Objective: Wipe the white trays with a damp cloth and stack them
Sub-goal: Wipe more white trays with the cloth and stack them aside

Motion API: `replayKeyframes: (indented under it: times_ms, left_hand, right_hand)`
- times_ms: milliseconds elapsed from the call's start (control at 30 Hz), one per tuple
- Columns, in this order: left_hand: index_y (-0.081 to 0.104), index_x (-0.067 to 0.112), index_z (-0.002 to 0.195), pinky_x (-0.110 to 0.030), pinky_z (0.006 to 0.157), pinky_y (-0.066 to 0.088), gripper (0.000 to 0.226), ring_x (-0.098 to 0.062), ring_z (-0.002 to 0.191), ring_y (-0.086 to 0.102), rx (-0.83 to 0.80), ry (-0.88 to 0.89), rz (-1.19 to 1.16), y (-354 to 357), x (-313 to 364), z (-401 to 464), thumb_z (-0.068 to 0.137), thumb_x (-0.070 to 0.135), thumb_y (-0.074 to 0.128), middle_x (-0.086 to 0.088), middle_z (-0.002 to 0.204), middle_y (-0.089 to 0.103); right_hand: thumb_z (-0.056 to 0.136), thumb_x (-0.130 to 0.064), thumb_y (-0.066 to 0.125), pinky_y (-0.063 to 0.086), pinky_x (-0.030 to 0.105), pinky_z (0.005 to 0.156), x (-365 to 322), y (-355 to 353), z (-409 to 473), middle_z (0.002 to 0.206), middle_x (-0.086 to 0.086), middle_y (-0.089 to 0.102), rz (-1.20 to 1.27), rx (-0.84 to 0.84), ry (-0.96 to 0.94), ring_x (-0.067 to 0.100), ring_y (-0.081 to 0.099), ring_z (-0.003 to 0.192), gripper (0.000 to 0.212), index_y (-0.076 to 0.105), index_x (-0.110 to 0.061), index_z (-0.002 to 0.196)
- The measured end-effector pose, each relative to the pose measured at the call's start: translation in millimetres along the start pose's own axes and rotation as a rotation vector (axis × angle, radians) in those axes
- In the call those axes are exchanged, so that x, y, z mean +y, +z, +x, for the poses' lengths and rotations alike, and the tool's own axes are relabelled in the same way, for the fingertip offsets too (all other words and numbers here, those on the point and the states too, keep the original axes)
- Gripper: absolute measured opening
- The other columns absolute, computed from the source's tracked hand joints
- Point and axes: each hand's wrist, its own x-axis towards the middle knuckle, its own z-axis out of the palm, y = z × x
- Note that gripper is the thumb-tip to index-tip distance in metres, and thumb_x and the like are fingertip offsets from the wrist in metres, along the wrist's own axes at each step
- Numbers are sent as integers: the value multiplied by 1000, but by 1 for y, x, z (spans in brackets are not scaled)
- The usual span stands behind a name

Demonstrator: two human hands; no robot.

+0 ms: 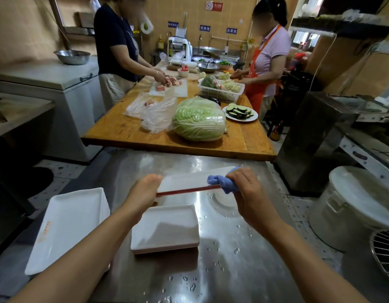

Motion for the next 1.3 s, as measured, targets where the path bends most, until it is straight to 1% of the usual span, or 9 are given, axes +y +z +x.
replayKeyframes:
  times_ms: [133,200,300,467,567,700,833,967,1300]
  left_hand:
    - [45,26,135,-42,106,33,68,-21,127,44,-6,359,550,12,21,-20,78,62,58,3,137,49]
    - [50,31,128,-42,107,28,70,-16,121,48,7,578,749,29,33,-32,69,63,68,7,129,54]
    - [49,29,123,-36,94,39,62,-20,103,57,130,642,848,47,42,-39,71,51,74,4,111,65]
    - [59,21,116,-29,66,39,42,-32,84,64,315,709,632,46,42,-38,76,27,73,-9,93,71]
    - [64,21,102,-30,63,44,34,-32,75,63,284,719,571,44,43,-42,71,31,74,-8,82,70]
    - [64,23,74,-34,61,52,16,-20,66,64,155,503,309,37,42,-43,62,32,71,3,67,67]
    - [68,21,78,-34,66,57,26,-17,69,69,-30,317,-110,31,43,-44,65,2,81,-2,75,73]
    - [69,16,83,-23,59,54,30,-13,67,69,-115,271,-326,28,43,-50,67,-9,75,-1,74,74]
    - [68,13,82,-22,51,52,30,-14,58,67,-81,203,-428,16,44,-48,67,-12,72,-2,68,72]
  right_hand:
    - [74,15,64,34,17,72,-12,-7,12,90,12,58,-6,-100,15,18,48,82,25,62,-2,92]
    - [79,10,63,34,13,69,-16,-11,19,94,10,56,16,-128,26,10,41,85,22,61,-4,96]
    - [83,5,61,33,9,69,-24,-18,27,96,7,54,77,-128,15,8,38,85,19,60,-5,100]
    - [85,1,61,36,7,75,-33,-29,33,103,6,57,177,-41,24,10,46,92,23,61,-5,108]
    - [86,1,60,39,10,86,-33,-33,33,111,4,57,245,34,57,13,51,102,35,58,-8,119]
    - [86,3,54,45,29,90,-31,-28,32,116,12,59,280,174,89,21,53,106,39,56,-3,125]
    - [81,-2,58,38,39,104,-35,-15,30,132,14,50,272,74,102,25,44,122,51,51,-4,131]
    - [90,-39,48,23,31,112,-46,2,32,144,7,36,258,-8,69,18,29,133,51,47,-17,136]
    - [93,-26,47,35,43,103,-40,25,57,136,12,48,6,80,2,29,45,123,48,43,-15,140]
